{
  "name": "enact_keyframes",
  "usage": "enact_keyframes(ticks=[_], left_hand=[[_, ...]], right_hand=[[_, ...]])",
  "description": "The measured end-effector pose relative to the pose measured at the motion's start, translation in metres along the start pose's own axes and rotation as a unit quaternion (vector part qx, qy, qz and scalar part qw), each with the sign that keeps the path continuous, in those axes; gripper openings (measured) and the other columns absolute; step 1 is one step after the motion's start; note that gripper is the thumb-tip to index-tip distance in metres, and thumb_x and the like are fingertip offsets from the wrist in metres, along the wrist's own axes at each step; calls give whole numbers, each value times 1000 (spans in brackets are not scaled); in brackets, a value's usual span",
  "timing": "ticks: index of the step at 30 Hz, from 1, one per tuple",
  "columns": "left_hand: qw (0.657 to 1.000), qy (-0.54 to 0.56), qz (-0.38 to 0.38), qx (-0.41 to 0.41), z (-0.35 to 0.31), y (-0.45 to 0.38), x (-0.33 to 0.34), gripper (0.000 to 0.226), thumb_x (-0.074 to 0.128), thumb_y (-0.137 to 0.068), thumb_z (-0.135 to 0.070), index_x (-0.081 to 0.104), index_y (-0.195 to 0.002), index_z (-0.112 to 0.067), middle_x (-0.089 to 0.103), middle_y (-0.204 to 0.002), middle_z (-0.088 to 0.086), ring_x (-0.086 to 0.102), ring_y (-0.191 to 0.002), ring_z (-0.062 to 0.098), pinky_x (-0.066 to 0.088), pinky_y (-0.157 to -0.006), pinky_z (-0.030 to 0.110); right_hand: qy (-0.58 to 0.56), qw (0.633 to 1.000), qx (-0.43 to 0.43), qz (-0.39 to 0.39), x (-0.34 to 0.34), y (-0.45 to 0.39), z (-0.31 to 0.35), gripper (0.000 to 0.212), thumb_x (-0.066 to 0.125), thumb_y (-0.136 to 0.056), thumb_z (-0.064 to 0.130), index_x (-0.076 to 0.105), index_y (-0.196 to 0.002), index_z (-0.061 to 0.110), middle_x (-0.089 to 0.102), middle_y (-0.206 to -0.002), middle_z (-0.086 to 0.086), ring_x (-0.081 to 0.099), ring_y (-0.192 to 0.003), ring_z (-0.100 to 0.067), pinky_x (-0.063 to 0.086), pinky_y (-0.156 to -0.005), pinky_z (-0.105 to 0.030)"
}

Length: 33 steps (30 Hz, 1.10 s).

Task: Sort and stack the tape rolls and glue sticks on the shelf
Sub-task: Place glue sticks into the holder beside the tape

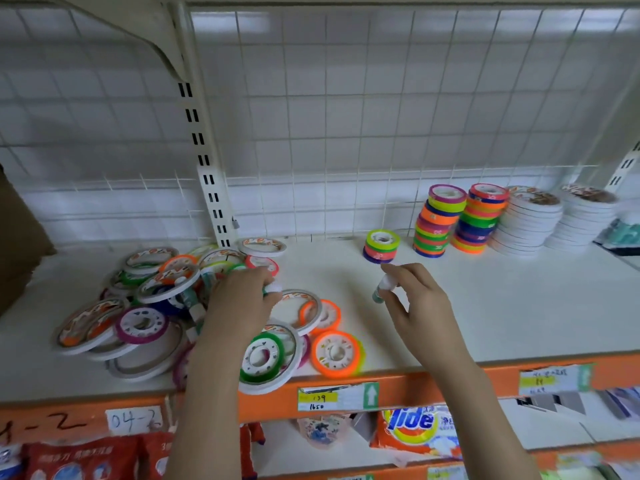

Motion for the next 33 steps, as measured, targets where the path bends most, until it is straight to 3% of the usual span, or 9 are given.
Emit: enact_keyframes(ticks=[8, 14, 18, 24, 33], left_hand=[[989, 106, -68, 72, -105, -1, 13, 19, 56, -91, -23, 54, -108, -16, 64, -98, 3, 60, -92, 26, 46, -74, 35], [981, 137, -99, 91, -191, 8, 51, 36, 55, -89, -8, 57, -124, -14, 60, -96, 14, 57, -91, 35, 45, -76, 39], [982, 117, -124, 85, -230, 16, 66, 37, 46, -89, -14, 60, -123, -14, 60, -99, 12, 58, -91, 34, 47, -78, 38], [989, 78, -116, 55, -238, 26, 77, 39, 45, -85, -21, 62, -118, -10, 62, -93, 13, 60, -83, 35, 51, -77, 45], [985, 81, -147, 48, -240, 5, 78, 39, 45, -82, -15, 63, -117, -9, 63, -94, 17, 58, -83, 39, 49, -78, 45]], right_hand=[[2, 1000, 19, -19, -59, 6, -58, 41, 40, -85, 29, 63, -112, 9, 59, -96, 1, 58, -87, -12, 35, -70, -6], [21, 1000, 17, -8, -114, 10, -128, 35, 53, -83, 12, 61, -117, 8, 59, -96, -1, 58, -86, -15, 39, -70, -14], [10, 1000, 11, -3, -139, 6, -163, 37, 52, -81, 11, 62, -116, 9, 58, -96, -1, 55, -85, -13, 38, -70, -14], [-16, 1000, 25, 8, -142, 7, -192, 38, 58, -81, 3, 60, -119, 7, 57, -99, -5, 53, -84, -14, 39, -71, -17], [-3, 1000, 9, 19, -146, -11, -195, 43, 51, -80, 8, 59, -122, 9, 56, -100, -6, 55, -86, -19, 40, -70, -20]])
Point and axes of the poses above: each hand's wrist, its own y-axis away from the middle knuckle, its own x-axis out of the palm, z = x × y, the point moved 8 cm from there along -y, towards the middle knuckle
